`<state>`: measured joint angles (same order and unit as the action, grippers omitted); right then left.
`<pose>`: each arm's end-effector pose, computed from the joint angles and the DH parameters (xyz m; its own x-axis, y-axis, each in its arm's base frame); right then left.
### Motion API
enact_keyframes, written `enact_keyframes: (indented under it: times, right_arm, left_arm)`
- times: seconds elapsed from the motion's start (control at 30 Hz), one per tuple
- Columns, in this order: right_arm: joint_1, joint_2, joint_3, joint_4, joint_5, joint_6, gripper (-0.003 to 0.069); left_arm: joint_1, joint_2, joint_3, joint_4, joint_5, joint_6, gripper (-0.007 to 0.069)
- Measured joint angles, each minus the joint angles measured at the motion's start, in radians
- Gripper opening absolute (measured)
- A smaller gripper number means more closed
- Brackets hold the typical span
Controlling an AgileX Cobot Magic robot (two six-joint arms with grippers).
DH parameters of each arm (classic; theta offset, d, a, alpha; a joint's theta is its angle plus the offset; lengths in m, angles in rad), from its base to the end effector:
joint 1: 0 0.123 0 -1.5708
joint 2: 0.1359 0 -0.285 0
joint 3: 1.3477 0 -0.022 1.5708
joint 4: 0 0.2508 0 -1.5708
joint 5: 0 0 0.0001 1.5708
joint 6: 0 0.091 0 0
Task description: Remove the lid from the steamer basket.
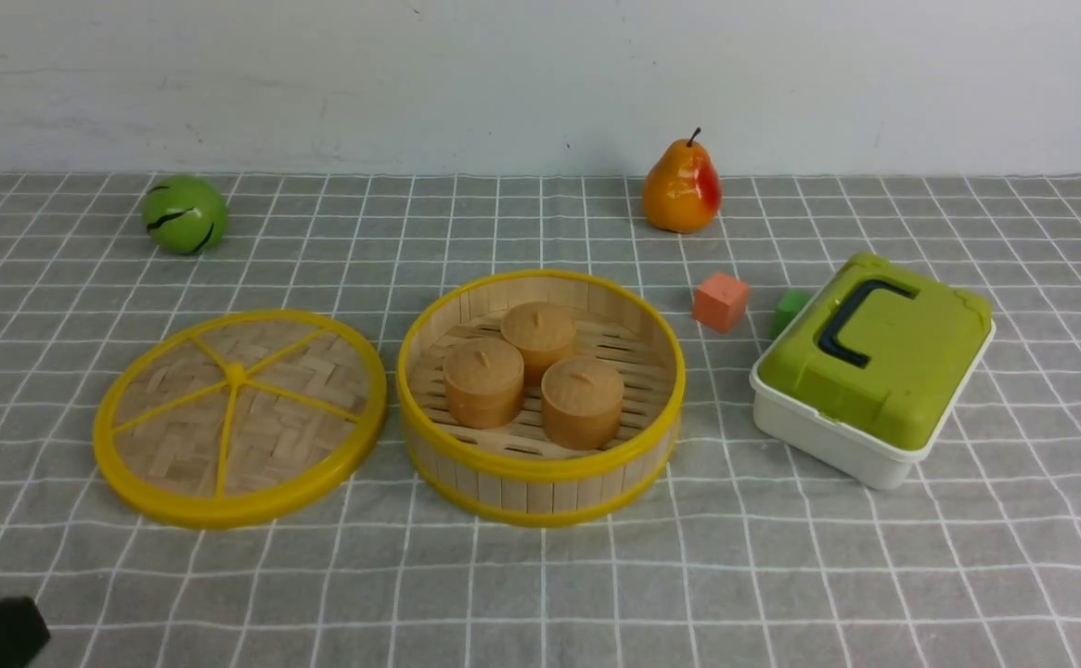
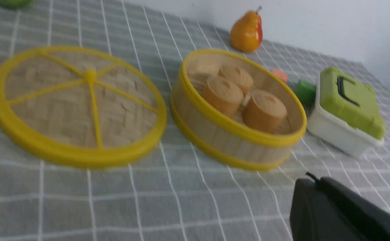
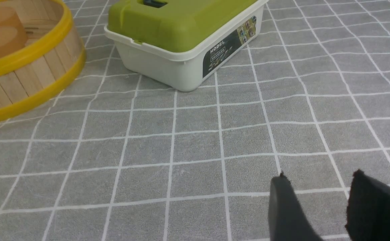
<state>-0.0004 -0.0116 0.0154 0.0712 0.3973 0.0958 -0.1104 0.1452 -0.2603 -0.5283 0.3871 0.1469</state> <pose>0.0518 0.0025 0.1730 -0.3081 0.1608 -0.9377 0.0241 0.9866 0.1613 0.0537 -0.0234 0.2618 -0.2278 -0.3121 -0.9223 0.2317 0.9027 -0.3627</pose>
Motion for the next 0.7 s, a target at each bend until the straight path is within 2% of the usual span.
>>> enact_keyframes:
  times: [0.03,0.07,0.2,0.33,0.43,0.53,0.57,0.63,0.7]
  right_arm:
    - [0.0,0.0,0.0,0.0,0.0,0.0,0.0244]
    - [0.0,0.0,0.0,0.0,0.0,0.0,0.0244]
    - [0.0,0.0,0.0,0.0,0.0,0.0,0.0244]
    - [0.0,0.0,0.0,0.0,0.0,0.0,0.0244]
    - [0.0,0.0,0.0,0.0,0.0,0.0,0.0244]
    - [0.0,0.0,0.0,0.0,0.0,0.0,0.0244]
    - [0.0,0.0,0.0,0.0,0.0,0.0,0.0244]
    - [0.0,0.0,0.0,0.0,0.0,0.0,0.0244]
    - [0.0,0.0,0.0,0.0,0.0,0.0,0.0244]
  left_arm:
    - [0.0,0.0,0.0,0.0,-0.012,0.0,-0.0013]
    - [0.0,-0.024,0.038,0.01,-0.114,0.007,-0.0013]
    - [0.0,-0.093,0.142,0.054,-0.242,0.012,-0.0013]
    - [0.0,-0.152,0.236,0.11,-0.253,-0.003,-0.0013]
    - [0.0,-0.156,0.283,0.259,-0.223,-0.164,-0.0013]
    - [0.0,-0.156,0.287,0.507,-0.123,-0.46,-0.0013]
    - [0.0,-0.156,0.288,0.539,-0.096,-0.514,-0.0013]
    - [0.0,-0.156,0.289,0.604,-0.038,-0.58,-0.0013]
    - [0.0,-0.156,0.29,0.619,-0.016,-0.585,-0.0013]
